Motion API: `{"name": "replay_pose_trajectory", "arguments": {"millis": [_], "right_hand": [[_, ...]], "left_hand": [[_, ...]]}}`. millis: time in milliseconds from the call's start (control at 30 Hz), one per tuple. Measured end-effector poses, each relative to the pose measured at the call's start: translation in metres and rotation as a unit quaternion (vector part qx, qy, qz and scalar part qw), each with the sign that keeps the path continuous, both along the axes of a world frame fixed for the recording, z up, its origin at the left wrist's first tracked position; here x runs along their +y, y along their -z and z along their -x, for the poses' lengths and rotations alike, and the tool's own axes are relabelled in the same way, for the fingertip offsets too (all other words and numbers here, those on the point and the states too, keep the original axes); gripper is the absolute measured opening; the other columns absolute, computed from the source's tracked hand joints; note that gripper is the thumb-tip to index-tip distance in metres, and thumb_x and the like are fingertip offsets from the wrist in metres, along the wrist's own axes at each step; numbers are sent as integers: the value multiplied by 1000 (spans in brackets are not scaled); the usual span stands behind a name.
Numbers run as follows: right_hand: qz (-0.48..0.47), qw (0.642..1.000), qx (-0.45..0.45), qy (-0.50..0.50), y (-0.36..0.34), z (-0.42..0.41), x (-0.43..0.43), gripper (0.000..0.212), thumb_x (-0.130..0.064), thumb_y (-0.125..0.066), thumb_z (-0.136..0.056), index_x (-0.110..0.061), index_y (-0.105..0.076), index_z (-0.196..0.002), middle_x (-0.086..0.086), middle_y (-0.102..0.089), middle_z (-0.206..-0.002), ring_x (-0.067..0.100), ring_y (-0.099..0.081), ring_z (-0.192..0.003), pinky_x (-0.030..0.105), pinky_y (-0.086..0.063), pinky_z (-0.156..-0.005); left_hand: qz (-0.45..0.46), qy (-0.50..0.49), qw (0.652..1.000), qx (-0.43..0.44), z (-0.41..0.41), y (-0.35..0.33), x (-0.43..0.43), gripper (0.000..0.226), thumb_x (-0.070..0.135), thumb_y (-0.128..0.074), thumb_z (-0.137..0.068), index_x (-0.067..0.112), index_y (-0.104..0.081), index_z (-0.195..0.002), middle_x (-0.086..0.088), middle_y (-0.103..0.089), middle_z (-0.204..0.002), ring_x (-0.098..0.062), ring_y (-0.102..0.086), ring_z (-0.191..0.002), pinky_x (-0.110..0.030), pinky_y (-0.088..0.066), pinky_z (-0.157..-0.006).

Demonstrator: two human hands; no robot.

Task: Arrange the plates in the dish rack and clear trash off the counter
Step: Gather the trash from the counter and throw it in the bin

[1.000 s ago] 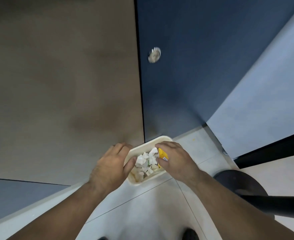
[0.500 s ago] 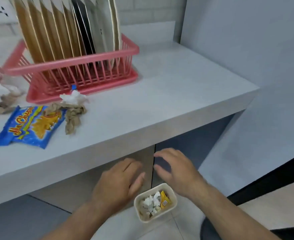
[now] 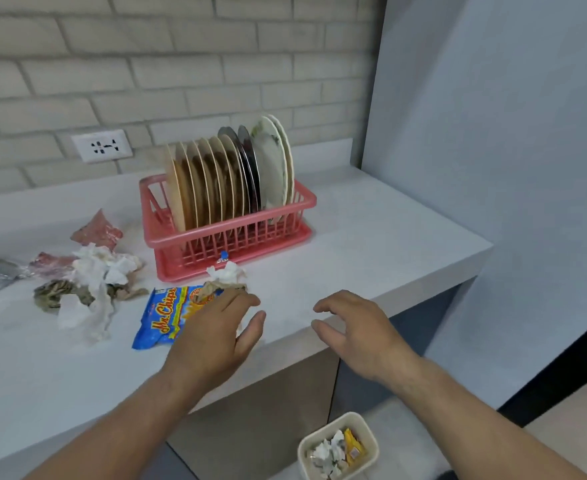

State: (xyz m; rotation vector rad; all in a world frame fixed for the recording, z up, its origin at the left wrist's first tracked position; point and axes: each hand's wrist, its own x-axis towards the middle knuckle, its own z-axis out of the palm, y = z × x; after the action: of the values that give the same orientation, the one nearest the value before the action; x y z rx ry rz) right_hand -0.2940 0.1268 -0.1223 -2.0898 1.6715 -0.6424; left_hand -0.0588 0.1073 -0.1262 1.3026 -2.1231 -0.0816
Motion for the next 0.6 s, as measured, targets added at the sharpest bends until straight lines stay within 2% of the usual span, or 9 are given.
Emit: {"name": "replay_pose_trajectory", "arguments": {"millis": [133,300,367,533,600], "right_hand": [[-34,999,13,-12,11,-20,2,36,-43,-48,-99,-25,-57,-128,-15,-54,-125,2,-48,-113,18,-39,-99],[-51,998,12,-22,9,-36,-16,37,-42,-48,-98,-24,-56,-130,-13,-53,-126,5,-50,-113,22,-42,-99],[-43,999,10,-27,6,-47,-26,36,-42,-49,-98,-24,-56,-128,-12,-54,-123,6,-51,-110,24,-43,-97],[-71,997,20,-34,6,-81,-40,40,-45,-49,-96,-23,-54,-129,-8,-54,-125,11,-51,-111,30,-45,-96],[-85,996,25,-19,8,-91,-42,43,-48,-49,-95,-23,-52,-130,-7,-54,-127,12,-52,-111,31,-47,-94]], "left_hand": [[-3,-30,1000,6,-23,-11,-14,13,26,-57,-91,20,-64,-100,10,-60,-95,-8,-53,-78,-26,-46,-67],[-10,-79,997,-6,-37,-10,-20,11,22,-59,-91,20,-65,-100,14,-57,-95,-4,-48,-76,-8,-31,-64],[-9,-95,995,-7,-43,-7,-22,10,20,-60,-90,21,-65,-99,14,-56,-95,-5,-48,-73,-9,-31,-62],[-5,-128,992,-4,-60,-7,-31,11,22,-60,-91,20,-64,-101,7,-60,-97,-12,-51,-72,-27,-42,-62],[-6,-125,992,-4,-61,-6,-32,12,23,-60,-91,19,-64,-102,6,-60,-98,-13,-52,-71,-28,-44,-63]]}}
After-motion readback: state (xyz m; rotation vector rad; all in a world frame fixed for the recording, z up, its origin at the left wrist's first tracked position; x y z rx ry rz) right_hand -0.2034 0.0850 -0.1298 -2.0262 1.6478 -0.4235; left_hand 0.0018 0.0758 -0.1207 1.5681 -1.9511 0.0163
